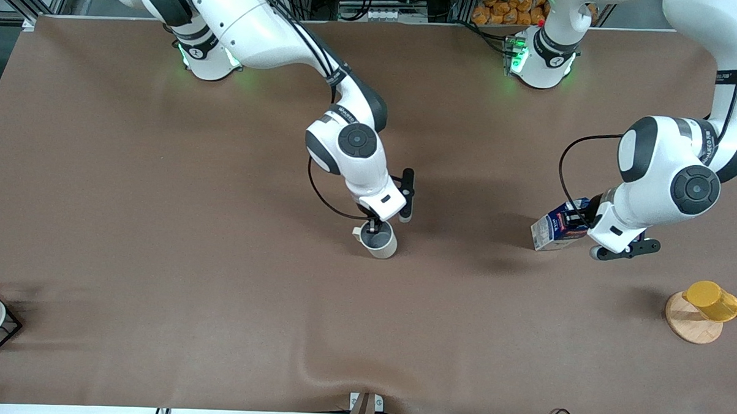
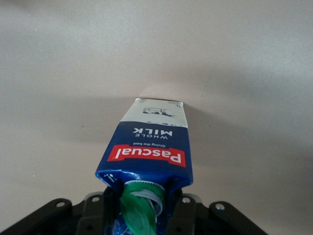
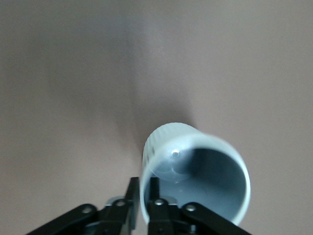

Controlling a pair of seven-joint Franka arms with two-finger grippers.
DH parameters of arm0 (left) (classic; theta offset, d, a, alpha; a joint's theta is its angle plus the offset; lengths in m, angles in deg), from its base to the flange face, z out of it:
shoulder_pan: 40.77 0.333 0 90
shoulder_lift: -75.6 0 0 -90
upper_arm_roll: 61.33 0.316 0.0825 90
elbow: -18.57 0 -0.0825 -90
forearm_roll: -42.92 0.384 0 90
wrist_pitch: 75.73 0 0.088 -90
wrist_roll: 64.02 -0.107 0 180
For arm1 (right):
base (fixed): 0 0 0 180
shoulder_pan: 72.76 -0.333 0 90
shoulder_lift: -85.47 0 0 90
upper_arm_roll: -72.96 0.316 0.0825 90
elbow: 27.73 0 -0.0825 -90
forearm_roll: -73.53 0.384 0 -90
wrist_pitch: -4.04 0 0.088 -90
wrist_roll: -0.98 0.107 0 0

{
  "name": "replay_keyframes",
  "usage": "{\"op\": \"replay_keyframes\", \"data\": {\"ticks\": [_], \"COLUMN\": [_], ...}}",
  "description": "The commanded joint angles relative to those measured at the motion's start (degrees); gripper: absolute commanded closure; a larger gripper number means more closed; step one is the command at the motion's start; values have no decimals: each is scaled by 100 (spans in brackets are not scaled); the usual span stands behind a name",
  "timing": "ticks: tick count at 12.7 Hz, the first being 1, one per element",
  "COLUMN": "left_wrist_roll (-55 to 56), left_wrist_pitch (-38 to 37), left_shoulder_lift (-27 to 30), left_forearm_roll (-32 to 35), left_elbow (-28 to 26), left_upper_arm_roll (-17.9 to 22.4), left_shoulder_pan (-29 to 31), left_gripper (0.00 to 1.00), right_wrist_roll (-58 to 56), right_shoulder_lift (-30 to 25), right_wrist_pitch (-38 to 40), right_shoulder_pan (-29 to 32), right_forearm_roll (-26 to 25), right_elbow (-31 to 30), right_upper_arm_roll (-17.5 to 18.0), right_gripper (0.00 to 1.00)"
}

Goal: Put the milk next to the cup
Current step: 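Carry the grey mug to the table center with the right gripper and release, then lift the carton toward the mug with the left gripper while the right gripper withdraws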

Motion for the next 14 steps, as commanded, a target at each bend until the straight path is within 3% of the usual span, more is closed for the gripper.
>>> {"op": "replay_keyframes", "data": {"ticks": [1,5,7,9,12,14], "left_wrist_roll": [136,136,293,776,1094,1392], "left_wrist_pitch": [-178,-976,-1661,-1761,-1743,-1752], "left_shoulder_lift": [-71,-36,-45,-45,-229,-509], "left_forearm_roll": [12,4,-49,-67,-197,-295], "left_elbow": [304,1024,1516,1641,1676,2078], "left_upper_arm_roll": [-14,-32,-32,-50,-119,-120], "left_shoulder_pan": [-54,-335,-799,-1326,-2118,-2549], "left_gripper": [72,72,71,71,70,68], "right_wrist_roll": [137,119,119,119,40,40], "right_shoulder_lift": [118,-118,-408,-671,-1172,-1523], "right_wrist_pitch": [-26,35,210,727,1422,1503], "right_shoulder_pan": [-11,85,225,663,1541,2104], "right_forearm_roll": [-92,-22,-13,-4,452,471], "right_elbow": [243,313,278,243,7,-344], "right_upper_arm_roll": [0,18,18,27,27,27], "right_gripper": [0,0,0,0,0,0]}}
